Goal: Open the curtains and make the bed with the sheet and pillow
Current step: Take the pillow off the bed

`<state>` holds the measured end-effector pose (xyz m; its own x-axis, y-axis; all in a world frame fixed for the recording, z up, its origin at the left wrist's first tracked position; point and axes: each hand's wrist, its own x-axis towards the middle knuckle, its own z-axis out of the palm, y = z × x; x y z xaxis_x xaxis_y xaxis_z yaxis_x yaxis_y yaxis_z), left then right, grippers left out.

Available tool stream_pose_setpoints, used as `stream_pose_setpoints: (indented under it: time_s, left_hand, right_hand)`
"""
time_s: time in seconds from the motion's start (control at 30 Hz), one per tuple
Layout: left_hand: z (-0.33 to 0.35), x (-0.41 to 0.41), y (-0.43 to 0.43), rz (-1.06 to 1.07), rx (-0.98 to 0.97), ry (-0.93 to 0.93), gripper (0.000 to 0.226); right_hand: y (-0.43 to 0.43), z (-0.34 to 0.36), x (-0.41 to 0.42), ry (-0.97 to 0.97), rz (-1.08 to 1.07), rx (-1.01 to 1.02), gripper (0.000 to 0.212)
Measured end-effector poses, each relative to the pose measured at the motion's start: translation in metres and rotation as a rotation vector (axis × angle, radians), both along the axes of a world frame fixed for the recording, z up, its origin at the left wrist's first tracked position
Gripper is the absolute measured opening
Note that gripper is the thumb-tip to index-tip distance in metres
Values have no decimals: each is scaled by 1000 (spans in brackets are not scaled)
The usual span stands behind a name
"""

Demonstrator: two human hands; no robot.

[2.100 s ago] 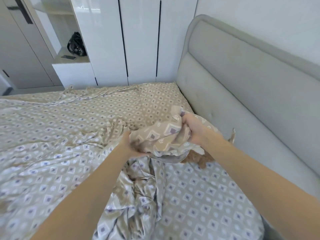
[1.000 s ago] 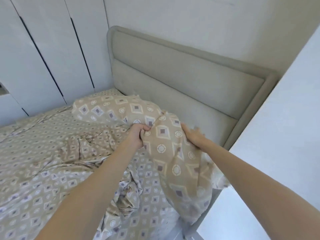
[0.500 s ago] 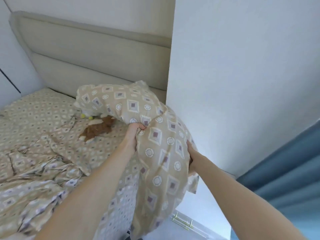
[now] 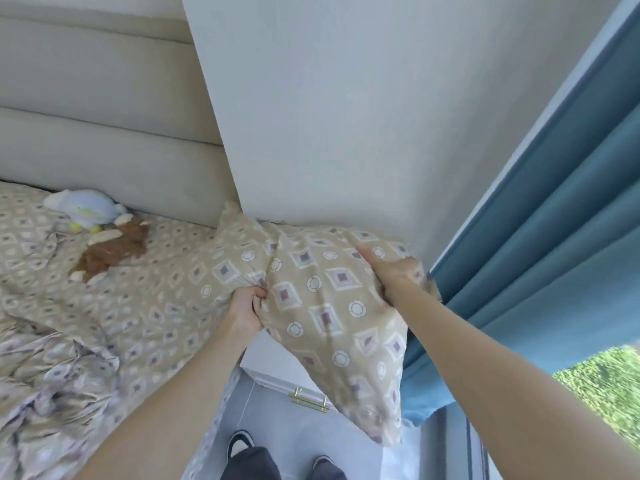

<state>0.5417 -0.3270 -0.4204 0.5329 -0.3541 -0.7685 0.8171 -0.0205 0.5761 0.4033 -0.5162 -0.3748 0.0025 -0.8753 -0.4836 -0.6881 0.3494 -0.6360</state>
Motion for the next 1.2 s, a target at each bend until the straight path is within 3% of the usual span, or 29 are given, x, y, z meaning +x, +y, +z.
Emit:
stream_pose_setpoints:
  time_s: [0.1, 0.27, 0.4, 0.47, 0.53, 0.6, 0.63, 0.7, 0.83, 1.2]
  left_hand:
    - [-31, -13, -11, -72, 121, 45, 27]
    - [-73, -40, -32, -419, 315, 94, 34]
    - [-97, -55, -49, -724, 522, -200, 12]
    - [-92, -59, -60, -782, 503, -377, 27]
    - [-89, -61, -73, -889, 491, -527, 18]
    - [-92, -62, -83, -1012, 509, -564, 19]
    - [-95, -62, -86, -1067, 527, -561, 23]
    - [-102, -61, -83, -1067, 533, -548, 37]
    - [-119, -52, -63, -1014, 555, -495, 48]
    - [-188, 34, -51, -852, 622, -515, 59]
  right_hand:
    - [-14, -21, -8, -115, -41, -23, 134]
    - [-34, -50, -31, -181, -9, -70, 110]
    - [-48, -83, -55, 12, 193, -73, 80]
    - [-54, -102, -67, 103, 366, -26, 73]
    - [-61, -118, -70, -9, 606, 286, 61]
    - [-56, -126, -66, -258, 797, 621, 46]
    - [-49, -121, -66, -264, 655, 650, 46]
    - [-29, -117, -70, -42, 542, 425, 56]
    - [-12, -147, -69, -10, 632, 486, 65]
    - [-9, -239, 5, 343, 935, 171, 75]
